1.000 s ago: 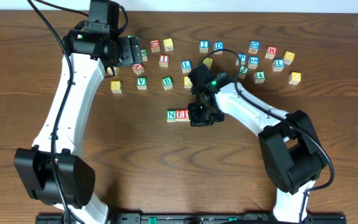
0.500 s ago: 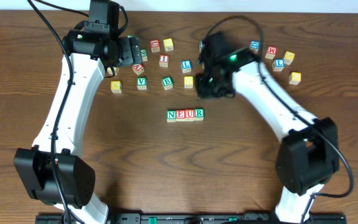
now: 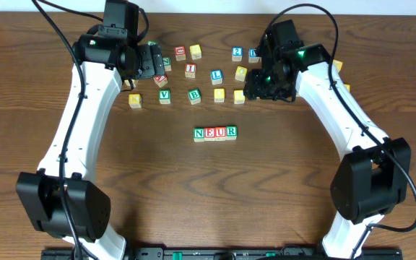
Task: Spell out NEURIPS
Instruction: 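Raise the right gripper up over the block cluster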
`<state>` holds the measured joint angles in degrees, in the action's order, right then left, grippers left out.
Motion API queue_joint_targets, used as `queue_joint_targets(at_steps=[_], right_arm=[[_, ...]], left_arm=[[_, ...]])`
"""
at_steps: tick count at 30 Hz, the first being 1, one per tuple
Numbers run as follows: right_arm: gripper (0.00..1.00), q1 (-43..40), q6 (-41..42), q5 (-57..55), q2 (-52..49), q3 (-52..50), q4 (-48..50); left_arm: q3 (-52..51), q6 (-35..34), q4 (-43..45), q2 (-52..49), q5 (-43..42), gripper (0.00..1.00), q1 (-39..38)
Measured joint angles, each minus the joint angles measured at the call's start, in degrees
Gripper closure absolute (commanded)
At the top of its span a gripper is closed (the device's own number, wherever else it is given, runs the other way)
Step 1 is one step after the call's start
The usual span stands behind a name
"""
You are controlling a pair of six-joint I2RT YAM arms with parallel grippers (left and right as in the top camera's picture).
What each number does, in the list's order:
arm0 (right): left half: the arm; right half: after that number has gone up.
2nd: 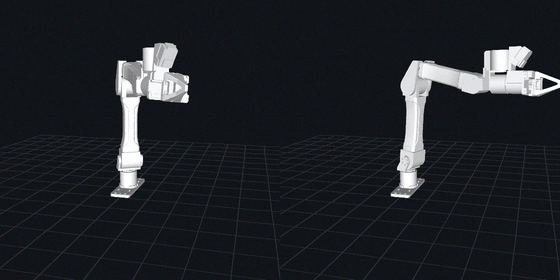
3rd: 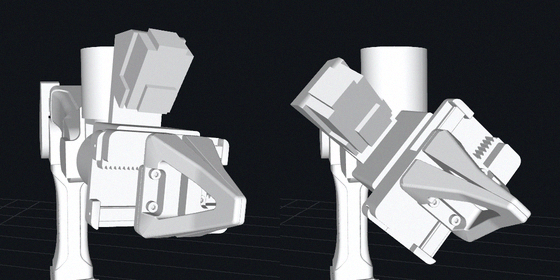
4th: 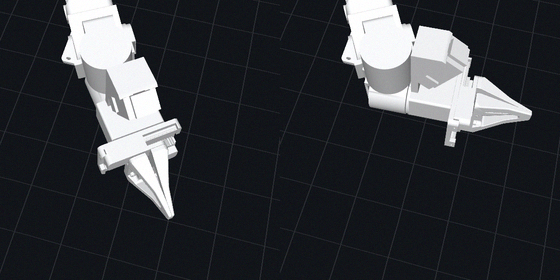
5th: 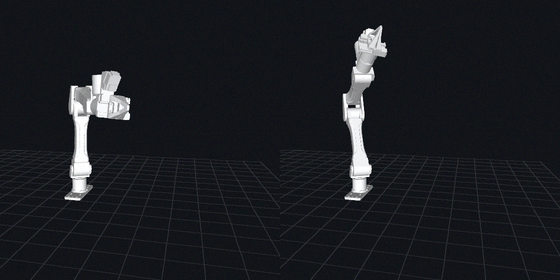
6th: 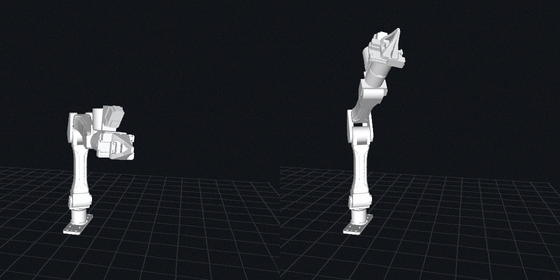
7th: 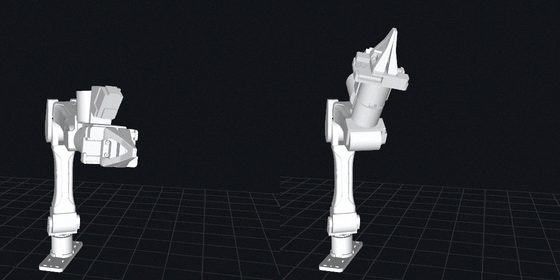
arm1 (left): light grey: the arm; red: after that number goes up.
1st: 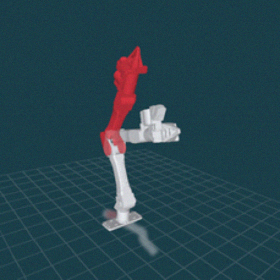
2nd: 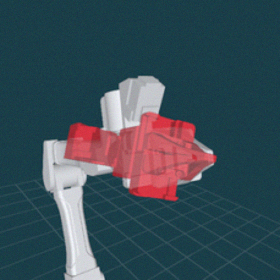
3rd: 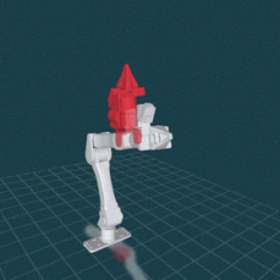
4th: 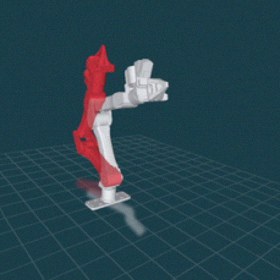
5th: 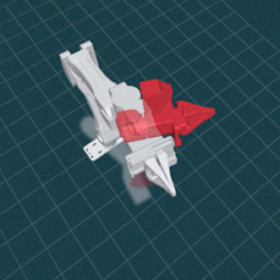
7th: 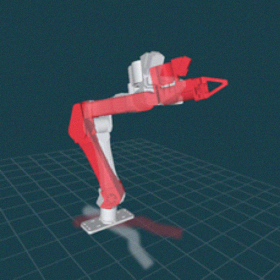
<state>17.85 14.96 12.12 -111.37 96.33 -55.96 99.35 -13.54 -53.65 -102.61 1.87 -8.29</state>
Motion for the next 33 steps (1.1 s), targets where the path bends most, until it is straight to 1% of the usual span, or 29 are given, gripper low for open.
queue_joint_targets(at_steps=[4,19,22,33], right_arm=[[0.38,0.0,-0.5,0.0,0.0,0.0,0.0],[0.33,0.0,-0.6,-1.2,0.0,0.0,0.0],[0.3,0.0,-0.6,-1.4,0.0,0.0,0.0],[0.27,0.0,-0.6,-1.5,0.0,0.0,0.1]], left_arm=[[0.0,-0.1,0.0,0.0,0.0,0.02,0.0],[0.0,-0.2,-0.1,0.0,0.0,0.02,0.0],[0.0,-0.1,-0.1,0.0,0.0,0.02,0.0],[0.0,-0.2,-0.1,0.0,0.0,0.02,0.0]])
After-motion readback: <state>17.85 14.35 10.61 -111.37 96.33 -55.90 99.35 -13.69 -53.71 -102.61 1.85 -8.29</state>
